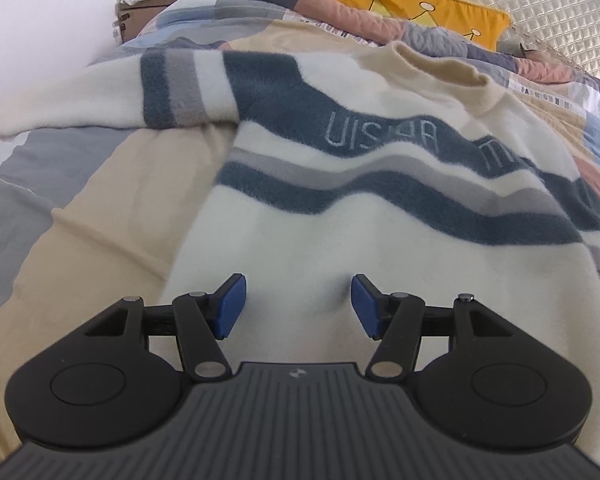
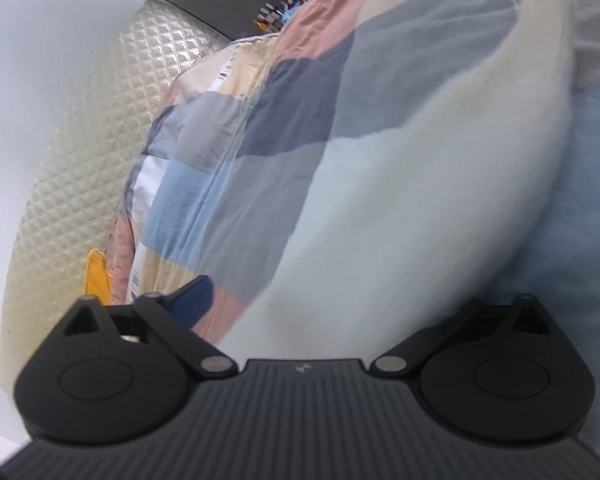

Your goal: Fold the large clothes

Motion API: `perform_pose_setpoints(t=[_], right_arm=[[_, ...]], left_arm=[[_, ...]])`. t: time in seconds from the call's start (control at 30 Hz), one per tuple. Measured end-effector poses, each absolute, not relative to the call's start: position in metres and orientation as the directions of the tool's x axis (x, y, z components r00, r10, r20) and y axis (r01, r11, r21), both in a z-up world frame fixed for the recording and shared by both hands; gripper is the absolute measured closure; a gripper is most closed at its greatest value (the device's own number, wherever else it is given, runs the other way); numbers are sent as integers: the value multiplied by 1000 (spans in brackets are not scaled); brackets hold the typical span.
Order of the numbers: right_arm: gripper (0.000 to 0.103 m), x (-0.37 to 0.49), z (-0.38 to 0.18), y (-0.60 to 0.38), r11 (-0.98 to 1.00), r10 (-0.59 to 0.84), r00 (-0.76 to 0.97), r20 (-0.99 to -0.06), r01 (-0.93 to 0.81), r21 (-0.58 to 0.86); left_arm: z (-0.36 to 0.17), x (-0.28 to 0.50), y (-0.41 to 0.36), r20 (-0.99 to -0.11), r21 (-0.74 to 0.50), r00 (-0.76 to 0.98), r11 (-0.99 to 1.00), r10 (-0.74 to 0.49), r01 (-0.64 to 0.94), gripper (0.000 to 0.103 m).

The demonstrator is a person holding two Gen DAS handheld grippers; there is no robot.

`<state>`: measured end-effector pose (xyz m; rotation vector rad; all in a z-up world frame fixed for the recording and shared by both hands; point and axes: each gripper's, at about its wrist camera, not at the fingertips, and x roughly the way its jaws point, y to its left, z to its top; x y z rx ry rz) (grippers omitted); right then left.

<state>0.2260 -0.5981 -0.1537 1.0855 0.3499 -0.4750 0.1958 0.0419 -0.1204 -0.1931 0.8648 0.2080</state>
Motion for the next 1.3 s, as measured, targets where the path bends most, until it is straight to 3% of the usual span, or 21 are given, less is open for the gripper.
perform_pose_setpoints(t=[0.03,0.07,0.1,0.27,0.43,0.67,0.8,0.93,1.07,1.3], right_arm=[[42,231,-154,-600,400,-203,842,-499,537,743],[71,236,-154,-603,417,-206,824,-527,561,715],[91,241,-155,-608,430,-215,797,-564,596,679],[94,242,-159,-631,464,-227,802,-552,588,663],[94,255,-135,-645,613,-321,800,-508,584,532],[94,273,-124,-699,501,-317,752,-577,650,571],[94,281,-109,-690,534,-349,752,-559,650,541],[94,293,-66,-660,626,-364,787,-498,603,495],[94,299,-3,-608,774,-349,860,-373,489,403],[94,281,93,-488,957,-183,963,-197,221,187]], left_arm=[[-122,198,42,-773,-85,627,961,102,-262,39],[-124,200,42,-774,-86,625,961,101,-262,39],[-125,202,42,-775,-84,624,961,102,-262,39],[-124,213,38,-776,-107,626,962,78,-251,39],[-122,221,36,-770,-120,636,964,60,-236,39],[-119,231,48,-778,-175,627,947,33,-268,39],[-108,230,51,-763,-188,645,944,34,-272,39],[-87,226,58,-722,-173,687,940,82,-294,39],[-72,219,73,-698,-214,712,926,77,-310,39],[-56,206,98,-664,-323,747,893,23,-314,39]])
